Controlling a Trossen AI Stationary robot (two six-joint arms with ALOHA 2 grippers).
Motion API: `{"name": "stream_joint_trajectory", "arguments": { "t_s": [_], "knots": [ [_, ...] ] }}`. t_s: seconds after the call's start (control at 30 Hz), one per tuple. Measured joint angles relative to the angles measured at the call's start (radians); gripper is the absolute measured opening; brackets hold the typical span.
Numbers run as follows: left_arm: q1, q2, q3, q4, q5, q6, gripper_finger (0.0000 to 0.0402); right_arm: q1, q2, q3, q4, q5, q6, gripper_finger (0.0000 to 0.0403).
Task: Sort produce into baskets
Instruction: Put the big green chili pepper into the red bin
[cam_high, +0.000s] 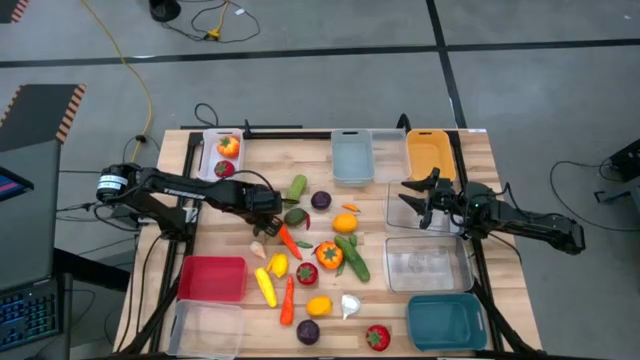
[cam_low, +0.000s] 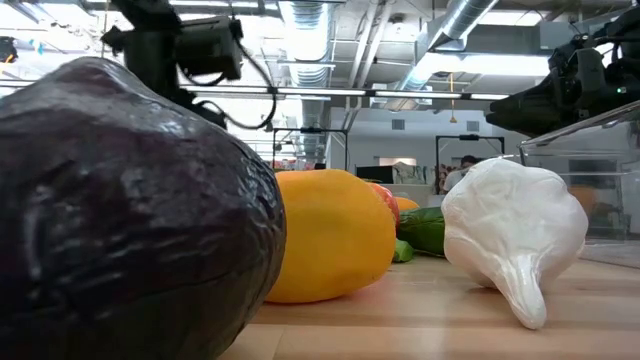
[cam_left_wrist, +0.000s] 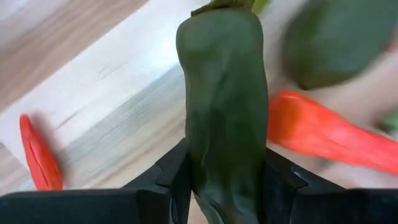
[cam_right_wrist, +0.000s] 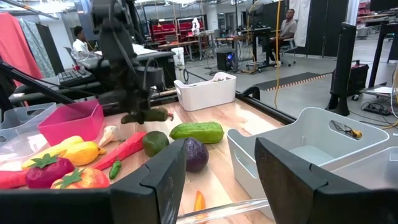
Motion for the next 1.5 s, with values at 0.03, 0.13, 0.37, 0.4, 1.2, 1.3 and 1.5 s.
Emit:
{"name": "stream_joint_trajectory", "arguments": {
  "t_s": [0.03,0.13,0.37,0.4,1.2,1.3,1.5],
  "knots": [
    [-0.001,0.000,0.024,-0.021,0.018,0.021,0.0120,0.000,0.000,0.000,0.000,0.000,0.000,0.0218],
    [-0.011,0.000,0.106,-0.115,0.067,0.068,0.0120,0.000,0.000,0.000,0.000,0.000,0.000,0.0218],
    [-0.105,0.000,0.302,-0.372,0.140,0.095,0.0120,0.000,0.000,0.000,0.000,0.000,0.000,0.0218],
    [-0.128,0.000,0.319,-0.405,0.149,0.084,0.0121,0.000,0.000,0.000,0.000,0.000,0.000,0.0218],
    [-0.686,0.000,0.354,-0.667,0.281,-0.328,0.0122,0.000,0.000,0.000,0.000,0.000,0.000,0.0218],
    [-0.709,0.000,0.351,-0.664,0.284,-0.326,0.0127,0.000,0.000,0.000,0.000,0.000,0.000,0.0218],
    [-0.710,0.002,0.344,-0.665,0.299,-0.327,0.0154,0.000,0.000,0.000,0.000,0.000,0.000,0.0218]
  ]
}}
